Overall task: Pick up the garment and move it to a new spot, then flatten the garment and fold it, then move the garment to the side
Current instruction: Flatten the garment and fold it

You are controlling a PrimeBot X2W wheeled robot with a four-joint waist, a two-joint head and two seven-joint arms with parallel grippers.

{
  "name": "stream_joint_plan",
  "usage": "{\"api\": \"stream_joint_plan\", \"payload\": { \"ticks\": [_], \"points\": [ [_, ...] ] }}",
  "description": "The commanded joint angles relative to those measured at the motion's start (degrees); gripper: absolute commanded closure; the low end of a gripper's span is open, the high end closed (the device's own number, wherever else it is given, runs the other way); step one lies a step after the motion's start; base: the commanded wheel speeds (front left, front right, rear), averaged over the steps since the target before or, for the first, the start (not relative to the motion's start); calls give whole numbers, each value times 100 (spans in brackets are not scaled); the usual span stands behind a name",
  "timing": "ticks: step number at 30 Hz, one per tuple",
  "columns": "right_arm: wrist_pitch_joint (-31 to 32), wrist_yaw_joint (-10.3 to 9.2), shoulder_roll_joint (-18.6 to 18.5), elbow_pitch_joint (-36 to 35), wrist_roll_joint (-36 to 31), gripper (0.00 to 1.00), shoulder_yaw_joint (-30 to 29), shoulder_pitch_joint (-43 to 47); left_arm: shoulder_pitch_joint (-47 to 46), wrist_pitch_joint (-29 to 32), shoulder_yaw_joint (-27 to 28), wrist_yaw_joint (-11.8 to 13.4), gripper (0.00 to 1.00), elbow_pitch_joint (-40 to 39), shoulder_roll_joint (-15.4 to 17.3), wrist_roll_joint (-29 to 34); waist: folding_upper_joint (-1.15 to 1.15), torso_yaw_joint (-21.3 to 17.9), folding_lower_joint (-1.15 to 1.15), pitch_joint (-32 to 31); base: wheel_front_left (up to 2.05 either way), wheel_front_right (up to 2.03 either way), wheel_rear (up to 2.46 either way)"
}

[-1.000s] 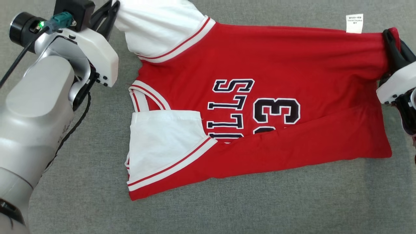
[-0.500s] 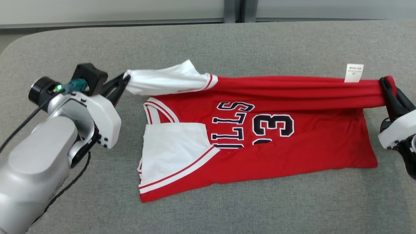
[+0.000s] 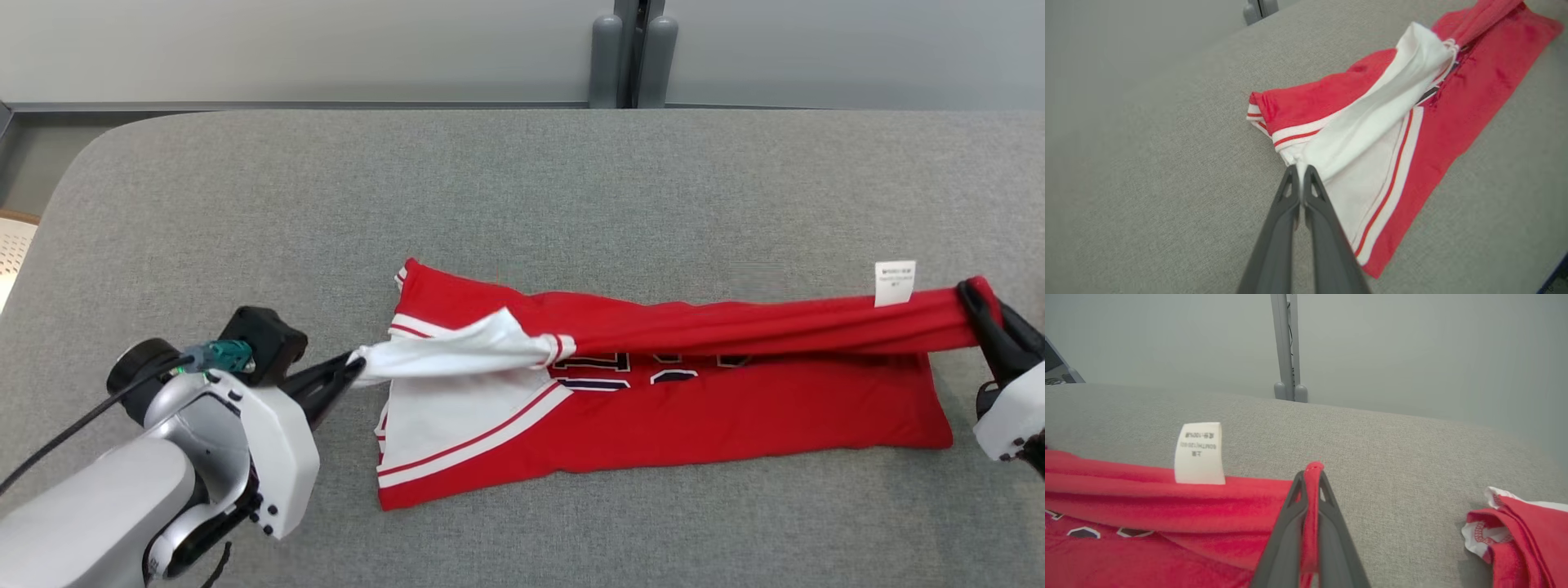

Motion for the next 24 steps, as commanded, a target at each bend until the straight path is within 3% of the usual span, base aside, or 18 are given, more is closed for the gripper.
{"api": "stream_joint_plan", "payload": {
  "ticks": [1,9,10,11,12,13,14,15,16,24],
  "points": [
    [24,-13,-83,-74,37,100,91,110,91,76,-33,27,100,-120,97,-27,0,-3,0,-23,0,0,0],
    [163,-13,-354,-168,-142,99,709,246,377,354,-299,120,100,-494,185,-23,0,-83,0,-115,0,0,0],
    [212,-13,-376,-179,-118,64,771,266,395,351,-331,123,100,-479,178,3,0,-97,0,-122,0,0,0],
    [305,-13,-409,-189,-84,0,846,282,389,374,-380,119,100,-452,181,64,0,-111,0,-125,0,0,0],
    [375,-13,-457,-191,-76,0,917,302,396,380,-426,98,87,-415,181,120,0,-123,0,-128,0,0,0],
    [410,-13,-510,-183,-105,0,968,297,422,354,-446,108,67,-365,164,139,0,-136,0,-135,0,0,0],
    [456,-13,-539,-155,-74,0,998,317,475,324,-461,121,27,-310,139,127,0,-149,0,-145,0,0,0],
    [509,-13,-538,-120,-10,0,1020,351,532,312,-486,117,4,-233,124,101,0,-169,0,-154,0,0,0],
    [552,-13,-552,-62,16,0,1027,362,553,273,-501,127,0,-137,112,113,0,-191,0,-164,0,0,0],
    [405,-13,-364,396,357,0,587,307,688,-212,-271,186,0,283,-97,-79,0,-288,0,-294,0,0,0]
  ]
}}
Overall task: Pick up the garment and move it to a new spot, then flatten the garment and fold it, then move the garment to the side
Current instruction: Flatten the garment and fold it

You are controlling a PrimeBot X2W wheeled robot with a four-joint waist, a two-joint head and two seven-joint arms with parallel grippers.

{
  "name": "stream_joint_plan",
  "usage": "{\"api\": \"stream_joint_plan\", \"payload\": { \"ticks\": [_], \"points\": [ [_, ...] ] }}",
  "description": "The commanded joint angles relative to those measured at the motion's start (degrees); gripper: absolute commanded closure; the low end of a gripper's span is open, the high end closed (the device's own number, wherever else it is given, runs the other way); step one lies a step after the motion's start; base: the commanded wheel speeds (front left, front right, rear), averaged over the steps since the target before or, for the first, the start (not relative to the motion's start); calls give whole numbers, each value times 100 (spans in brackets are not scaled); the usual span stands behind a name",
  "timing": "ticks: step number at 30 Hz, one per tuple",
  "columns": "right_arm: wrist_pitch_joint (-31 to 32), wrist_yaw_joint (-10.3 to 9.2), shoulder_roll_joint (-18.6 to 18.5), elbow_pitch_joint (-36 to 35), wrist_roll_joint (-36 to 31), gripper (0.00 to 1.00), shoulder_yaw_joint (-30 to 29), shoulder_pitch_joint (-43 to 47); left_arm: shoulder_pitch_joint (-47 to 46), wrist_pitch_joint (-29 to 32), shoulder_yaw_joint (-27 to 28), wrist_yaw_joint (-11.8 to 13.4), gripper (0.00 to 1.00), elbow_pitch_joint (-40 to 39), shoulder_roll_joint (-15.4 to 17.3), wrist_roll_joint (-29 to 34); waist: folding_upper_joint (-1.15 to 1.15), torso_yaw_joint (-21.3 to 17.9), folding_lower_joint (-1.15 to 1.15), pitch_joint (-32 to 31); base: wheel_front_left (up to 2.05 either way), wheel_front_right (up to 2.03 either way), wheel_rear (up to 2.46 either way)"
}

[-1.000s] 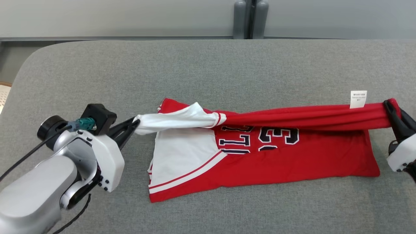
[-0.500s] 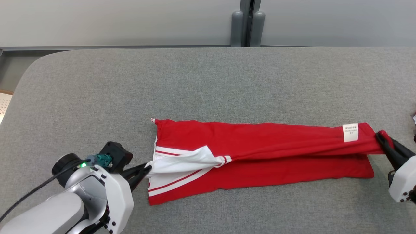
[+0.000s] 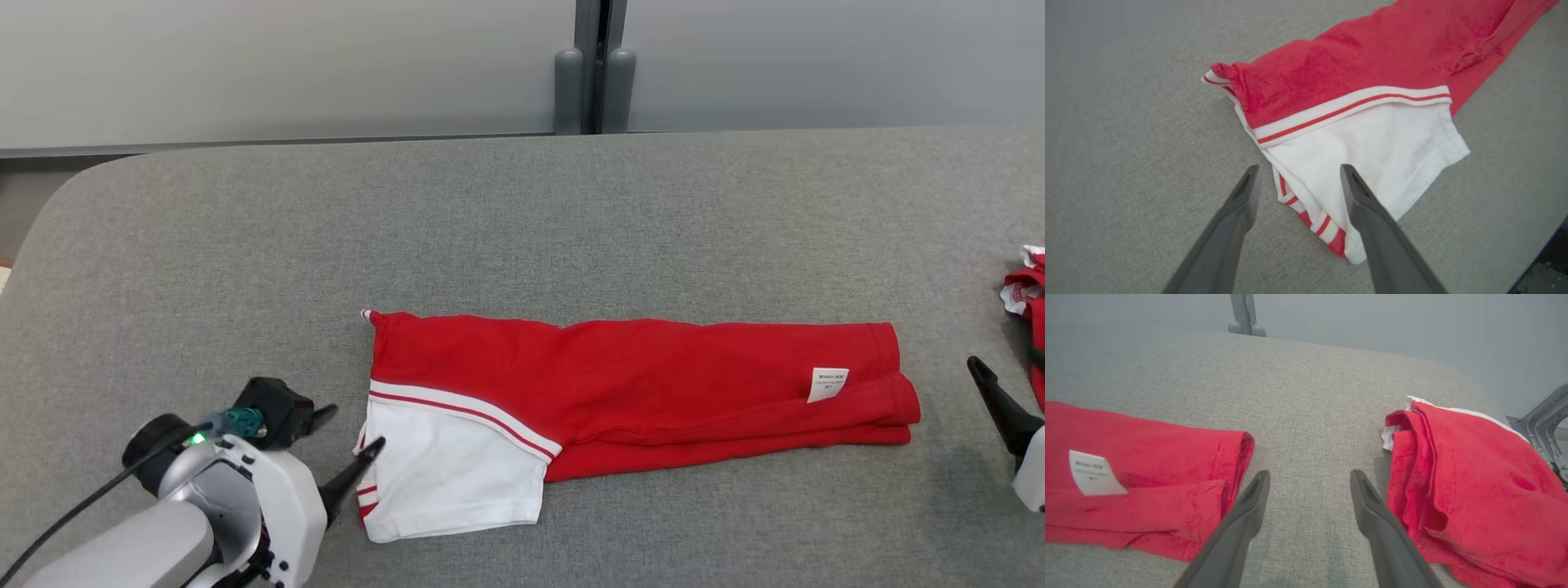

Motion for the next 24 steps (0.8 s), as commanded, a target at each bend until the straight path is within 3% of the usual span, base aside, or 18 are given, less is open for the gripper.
{"api": "stream_joint_plan", "payload": {
  "ticks": [1,8,12,14,16,17,18,19,20,24],
  "points": [
    [-122,-13,53,41,-23,0,-77,-31,-34,-171,130,94,0,59,28,50,0,-4,0,-43,0,0,0],
    [-553,-12,508,-220,24,0,-844,-29,95,-1566,925,625,0,291,-327,-160,0,16,0,-208,0,0,0],
    [-579,-9,869,-759,-324,0,-1918,254,319,-2105,1578,834,0,342,-667,-339,0,31,0,-306,0,0,0],
    [-574,-8,991,-1127,-914,0,-2451,547,337,-2165,2109,1068,0,261,-838,152,0,67,0,-338,0,0,0],
    [-569,-7,1252,-1540,-1538,0,-3035,858,739,-2160,2712,1186,0,95,-1217,629,0,90,0,-361,0,0,0],
    [-569,-7,1252,-1540,-1538,0,-3035,858,739,-2160,2712,1186,0,95,-1217,629,0,90,0,-361,0,0,0],
    [-566,-7,1426,-1749,-1813,0,-3300,1050,951,-2153,2983,1230,0,50,-1363,935,0,95,0,-372,0,0,0],
    [-566,-7,1745,-2141,-2308,0,-3712,1420,1305,-2157,3587,1180,0,-58,-1717,1317,0,102,0,-402,0,0,0],
    [-566,-7,1745,-2141,-2308,0,-3712,1420,1305,-2157,3587,1180,0,-58,-1717,1317,0,102,0,-402,0,0,0],
    [-567,-8,2345,-2695,-2903,0,-4297,2018,2071,-2159,4443,803,0,-87,-2407,1974,0,112,0,-461,0,0,0]
  ]
}}
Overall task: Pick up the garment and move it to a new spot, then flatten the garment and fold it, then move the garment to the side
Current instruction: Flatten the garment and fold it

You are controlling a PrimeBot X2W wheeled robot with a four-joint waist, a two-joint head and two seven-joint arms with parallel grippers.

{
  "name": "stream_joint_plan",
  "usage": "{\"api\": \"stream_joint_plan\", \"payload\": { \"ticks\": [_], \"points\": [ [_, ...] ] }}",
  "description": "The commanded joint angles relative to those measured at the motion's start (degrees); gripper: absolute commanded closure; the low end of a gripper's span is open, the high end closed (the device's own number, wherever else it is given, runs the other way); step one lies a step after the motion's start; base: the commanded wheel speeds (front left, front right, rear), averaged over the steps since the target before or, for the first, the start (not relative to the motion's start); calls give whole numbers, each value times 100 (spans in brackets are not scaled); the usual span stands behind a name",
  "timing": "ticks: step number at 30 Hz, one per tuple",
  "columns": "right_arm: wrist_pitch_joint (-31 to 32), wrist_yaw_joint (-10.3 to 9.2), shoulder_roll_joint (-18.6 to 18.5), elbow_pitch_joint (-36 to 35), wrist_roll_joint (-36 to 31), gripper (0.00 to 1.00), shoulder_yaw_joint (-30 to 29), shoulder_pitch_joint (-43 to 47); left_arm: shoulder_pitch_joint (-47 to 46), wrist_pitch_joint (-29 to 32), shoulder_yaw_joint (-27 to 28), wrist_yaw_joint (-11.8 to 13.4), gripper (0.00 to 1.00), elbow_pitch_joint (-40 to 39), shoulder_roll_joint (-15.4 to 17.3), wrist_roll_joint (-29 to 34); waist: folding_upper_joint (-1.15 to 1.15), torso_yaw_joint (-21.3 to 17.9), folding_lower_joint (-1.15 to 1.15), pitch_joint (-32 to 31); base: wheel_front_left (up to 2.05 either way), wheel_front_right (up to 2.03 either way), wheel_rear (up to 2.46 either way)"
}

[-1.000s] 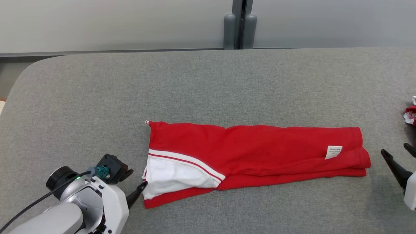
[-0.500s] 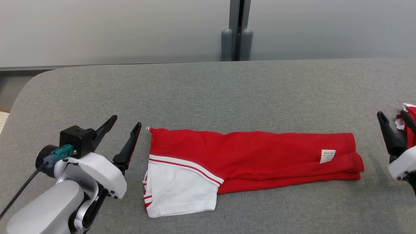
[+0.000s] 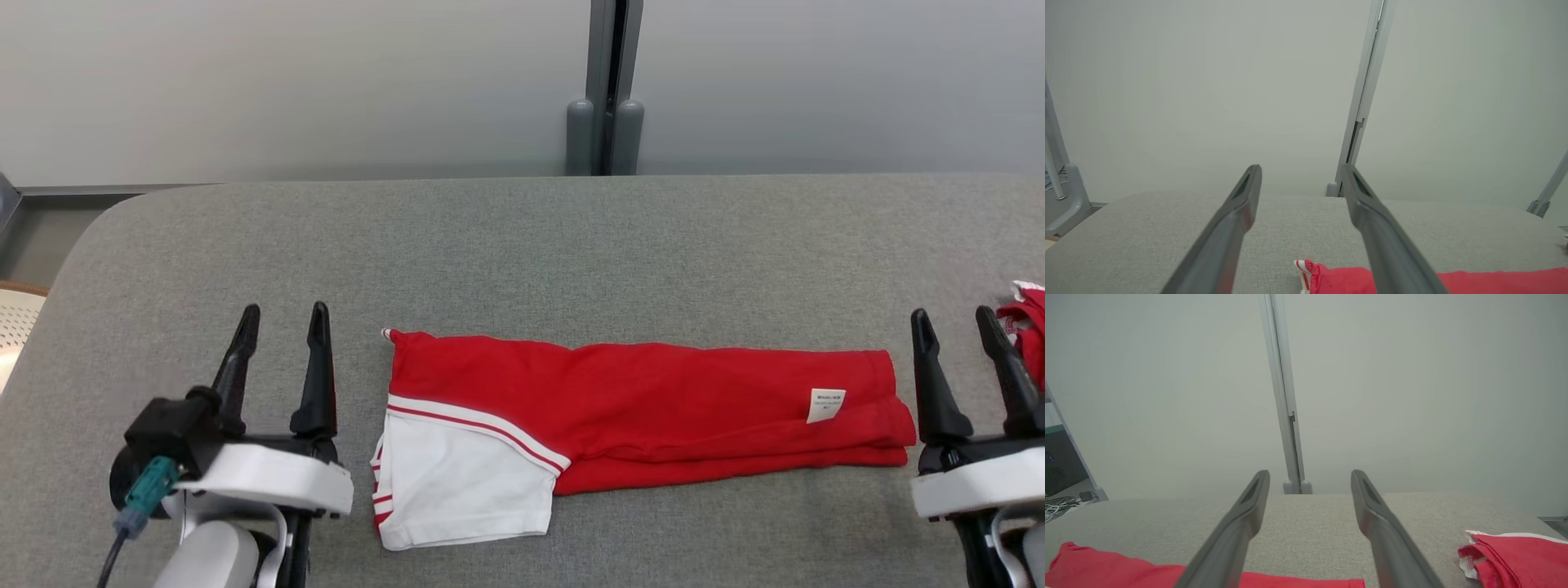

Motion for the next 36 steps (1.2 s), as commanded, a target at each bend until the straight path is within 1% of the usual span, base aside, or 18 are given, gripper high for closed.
{"api": "stream_joint_plan", "payload": {
  "ticks": [1,5,7,9,12,14,17,18,19,24,30,36],
  "points": [
    [-1,-2,71,-52,-69,0,-75,104,152,-7,157,-86,0,-13,-104,91,0,5,0,-11,0,0,0],
    [-1,-2,465,-203,-290,0,-326,428,640,-8,685,-605,0,-58,-651,771,0,44,0,-17,0,0,0],
    [-2,-2,578,-211,-396,0,-357,527,832,-8,918,-807,0,-65,-914,1048,0,61,0,0,0,0,0],
    [-3,-2,682,-186,-442,0,-364,579,974,-8,1219,-957,0,-65,-1116,1184,0,69,0,17,0,0,0],
    [-2,-2,759,-106,-462,0,-402,614,1073,-8,1520,-1202,0,-42,-1311,1363,0,103,0,33,0,0,0],
    [-2,-2,804,5,-412,0,-468,605,1076,-8,1584,-1363,0,24,-1357,1515,0,134,0,56,0,0,0],
    [-2,-2,912,397,-262,0,-692,531,979,-8,1661,-1506,0,84,-1386,1654,0,183,0,108,0,0,0],
    [-3,-2,984,584,-161,0,-801,489,950,-9,1679,-1526,0,105,-1393,1684,0,200,0,122,0,0,0],
    [-3,-2,1053,937,-74,0,-963,376,885,-9,1695,-1564,0,122,-1406,1678,0,235,0,180,0,0,0],
    [0,-2,1223,1864,145,0,-1271,19,835,-9,1616,-1583,0,201,-1404,1596,0,305,0,331,0,0,0],
    [48,-2,1158,2764,413,0,-1482,-484,717,-9,1571,-1526,0,180,-1404,1585,0,400,0,510,0,0,0],
    [210,-2,1075,3349,648,0,-1350,-768,639,-9,1558,-1501,0,173,-1403,1582,0,477,0,598,0,0,0]
  ]
}}
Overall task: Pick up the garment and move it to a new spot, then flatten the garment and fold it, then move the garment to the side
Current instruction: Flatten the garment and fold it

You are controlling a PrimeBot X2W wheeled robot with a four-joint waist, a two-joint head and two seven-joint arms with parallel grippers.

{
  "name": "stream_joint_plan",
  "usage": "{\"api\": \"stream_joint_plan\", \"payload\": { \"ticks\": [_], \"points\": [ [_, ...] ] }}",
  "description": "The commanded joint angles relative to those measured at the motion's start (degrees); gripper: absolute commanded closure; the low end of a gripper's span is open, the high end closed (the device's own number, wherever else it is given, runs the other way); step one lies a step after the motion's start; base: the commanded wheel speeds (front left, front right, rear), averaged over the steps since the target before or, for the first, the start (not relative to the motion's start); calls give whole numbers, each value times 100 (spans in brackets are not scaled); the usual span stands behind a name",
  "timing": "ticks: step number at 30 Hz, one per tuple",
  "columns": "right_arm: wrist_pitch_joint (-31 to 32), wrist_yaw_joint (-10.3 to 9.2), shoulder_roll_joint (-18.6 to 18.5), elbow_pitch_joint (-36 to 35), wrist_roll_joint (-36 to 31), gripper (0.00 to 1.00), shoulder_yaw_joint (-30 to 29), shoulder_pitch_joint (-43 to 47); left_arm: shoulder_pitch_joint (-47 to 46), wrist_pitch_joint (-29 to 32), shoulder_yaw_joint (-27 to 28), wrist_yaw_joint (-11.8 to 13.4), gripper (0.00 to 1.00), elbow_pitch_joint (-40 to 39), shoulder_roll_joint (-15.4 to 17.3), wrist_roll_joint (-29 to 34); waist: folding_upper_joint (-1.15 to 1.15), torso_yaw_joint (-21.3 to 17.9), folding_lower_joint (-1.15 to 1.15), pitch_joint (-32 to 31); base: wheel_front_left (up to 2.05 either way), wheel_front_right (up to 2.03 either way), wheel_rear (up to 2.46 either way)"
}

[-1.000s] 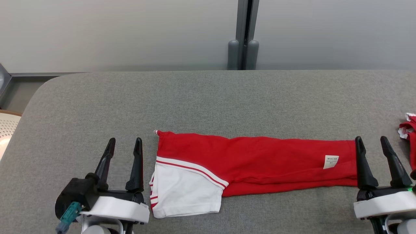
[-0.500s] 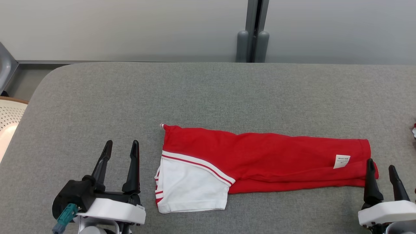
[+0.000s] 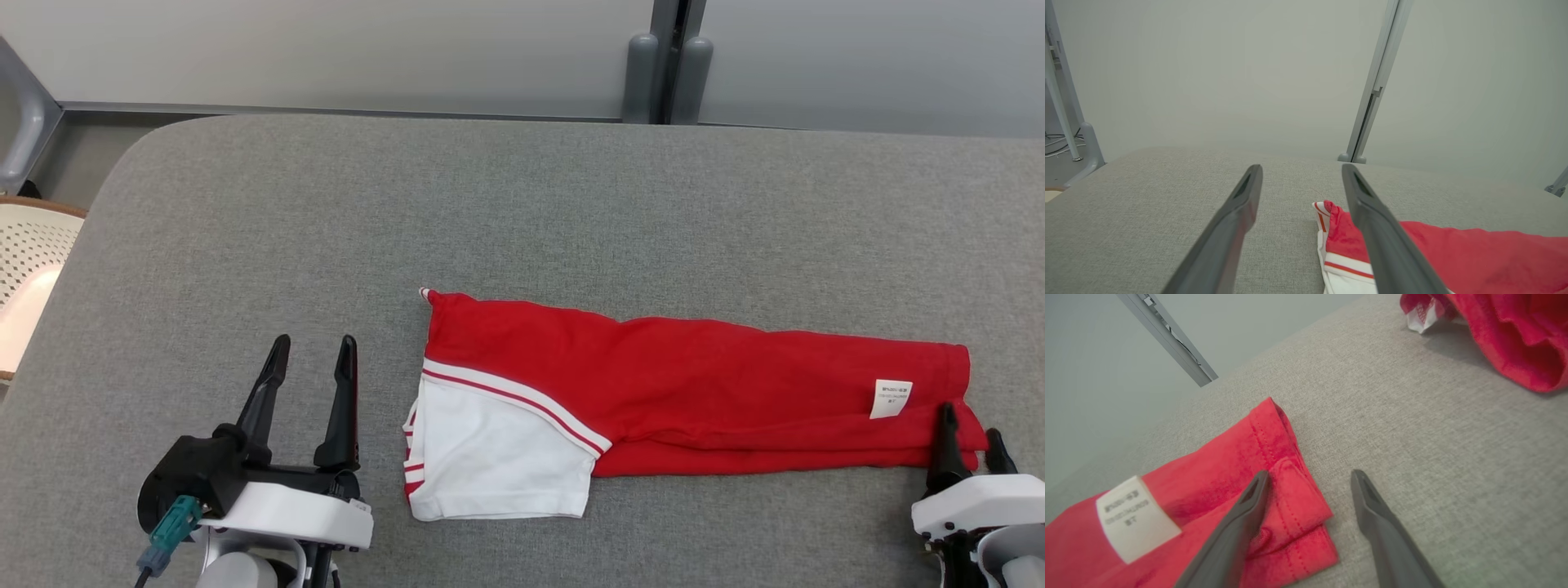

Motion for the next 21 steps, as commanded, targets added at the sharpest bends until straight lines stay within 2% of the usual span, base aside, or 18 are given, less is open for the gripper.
{"api": "stream_joint_plan", "payload": {
  "ticks": [1,2,3,4,5,6,9,14,18,21],
  "points": [
    [118,-1,-19,184,131,0,103,-70,-119,-9,10,35,0,-20,18,-23,0,33,0,19,0,0,0],
    [171,0,-4,227,189,0,183,-82,-124,-9,18,41,0,-23,17,-24,0,40,0,24,0,0,0],
    [212,0,2,255,251,32,257,-103,-123,-9,26,39,0,-24,18,-22,0,43,0,27,0,0,0],
    [212,0,2,255,251,32,257,-103,-123,-9,26,39,0,-24,18,-22,0,43,0,27,0,0,0],
    [246,0,6,279,298,79,335,-109,-119,-9,31,42,0,-25,17,-24,0,44,0,26,0,0,0],
    [276,0,11,285,348,100,420,-112,-117,-9,42,46,0,-22,19,-22,0,43,0,22,0,0,0],
    [261,-1,-63,317,489,100,584,-87,-106,-9,62,60,0,-6,18,-25,0,31,0,3,0,0,0],
    [47,-8,-347,498,557,100,535,-138,-94,-9,67,68,0,27,17,-21,0,-9,0,-43,0,0,0],
    [-102,-8,-607,674,485,100,292,-296,-27,-9,62,65,0,52,18,12,0,-48,0,-100,0,0,0],
    [-159,-7,-948,901,202,100,-35,-410,0,-9,56,71,0,68,18,17,0,-75,0,-140,0,0,0]
  ]
}}
